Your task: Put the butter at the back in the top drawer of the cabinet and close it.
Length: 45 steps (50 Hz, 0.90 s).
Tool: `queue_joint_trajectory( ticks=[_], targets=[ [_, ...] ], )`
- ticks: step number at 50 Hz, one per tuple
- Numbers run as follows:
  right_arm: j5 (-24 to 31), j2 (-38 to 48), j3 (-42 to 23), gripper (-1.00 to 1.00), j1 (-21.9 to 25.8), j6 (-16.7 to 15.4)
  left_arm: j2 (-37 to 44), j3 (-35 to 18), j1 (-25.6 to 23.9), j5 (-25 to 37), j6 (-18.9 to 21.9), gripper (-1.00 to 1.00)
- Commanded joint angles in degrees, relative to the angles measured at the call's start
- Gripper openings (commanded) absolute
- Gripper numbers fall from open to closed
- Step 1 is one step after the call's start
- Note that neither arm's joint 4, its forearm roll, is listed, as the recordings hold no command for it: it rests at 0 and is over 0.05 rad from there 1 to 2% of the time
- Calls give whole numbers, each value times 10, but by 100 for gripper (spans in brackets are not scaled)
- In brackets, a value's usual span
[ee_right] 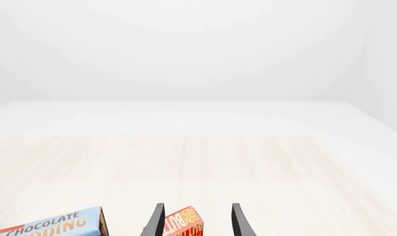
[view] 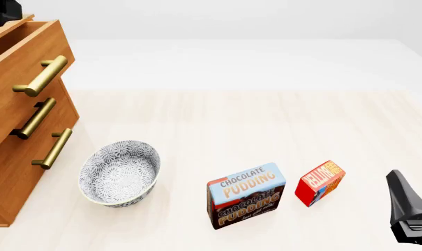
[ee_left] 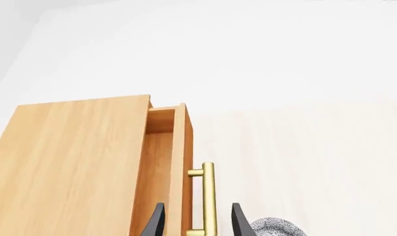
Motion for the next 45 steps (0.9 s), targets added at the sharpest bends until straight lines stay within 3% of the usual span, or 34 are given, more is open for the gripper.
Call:
queue_joint_trajectory(
  ticks=[1,45],
  targets=[
    [0,0,0,100,0,0,3,12,2,-11,-9,100],
    [0,0,0,100,0,0,20,54,9,-50,-32,100]
  ],
)
